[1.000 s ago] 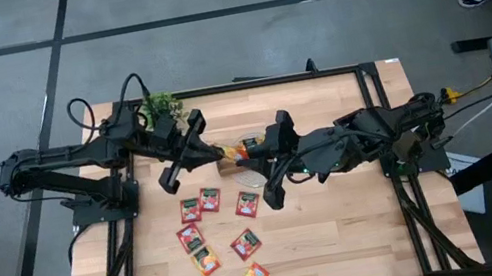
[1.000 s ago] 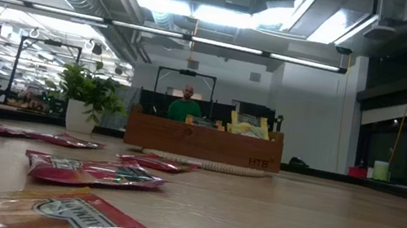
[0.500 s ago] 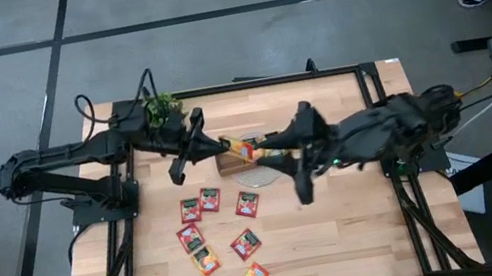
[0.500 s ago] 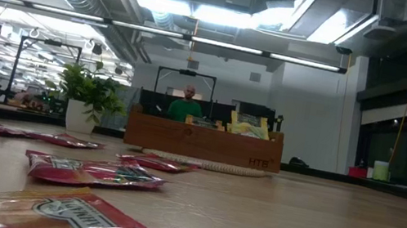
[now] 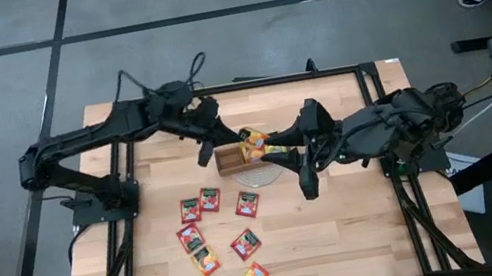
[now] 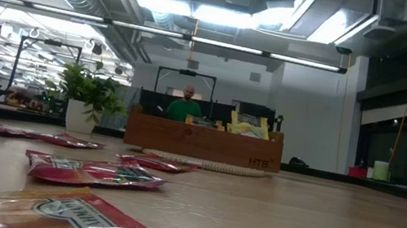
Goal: Pick & Place Tea
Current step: Put the orange tea bag into the middle section of the wooden organizer
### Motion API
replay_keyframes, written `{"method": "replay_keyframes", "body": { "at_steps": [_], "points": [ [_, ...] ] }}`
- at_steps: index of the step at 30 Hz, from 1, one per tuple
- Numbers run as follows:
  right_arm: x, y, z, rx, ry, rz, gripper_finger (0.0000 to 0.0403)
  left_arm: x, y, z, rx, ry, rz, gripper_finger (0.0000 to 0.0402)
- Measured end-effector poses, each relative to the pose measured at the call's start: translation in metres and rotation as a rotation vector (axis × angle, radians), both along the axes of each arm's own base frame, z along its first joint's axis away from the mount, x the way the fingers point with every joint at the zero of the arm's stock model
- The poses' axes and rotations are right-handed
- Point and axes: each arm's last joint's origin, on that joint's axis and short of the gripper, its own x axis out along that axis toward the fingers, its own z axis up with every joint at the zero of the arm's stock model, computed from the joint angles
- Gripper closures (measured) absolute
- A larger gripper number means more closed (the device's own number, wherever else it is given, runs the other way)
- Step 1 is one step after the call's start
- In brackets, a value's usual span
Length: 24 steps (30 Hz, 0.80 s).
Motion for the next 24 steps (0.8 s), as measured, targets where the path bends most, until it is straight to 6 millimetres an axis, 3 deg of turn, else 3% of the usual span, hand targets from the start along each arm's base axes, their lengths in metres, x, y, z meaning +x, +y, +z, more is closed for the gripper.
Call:
{"method": "replay_keyframes", "body": {
  "at_steps": [9,24],
  "points": [
    [-0.002,-0.001,-0.006,-0.003,0.054,-0.008,0.0247,0.03,0.026,-0.022,0.042,0.209,-0.008,0.0399],
    [-0.003,-0.001,-0.007,0.004,0.071,-0.014,0.0247,0.066,0.06,-0.082,0.07,0.496,-0.051,0.0399]
  ]
}}
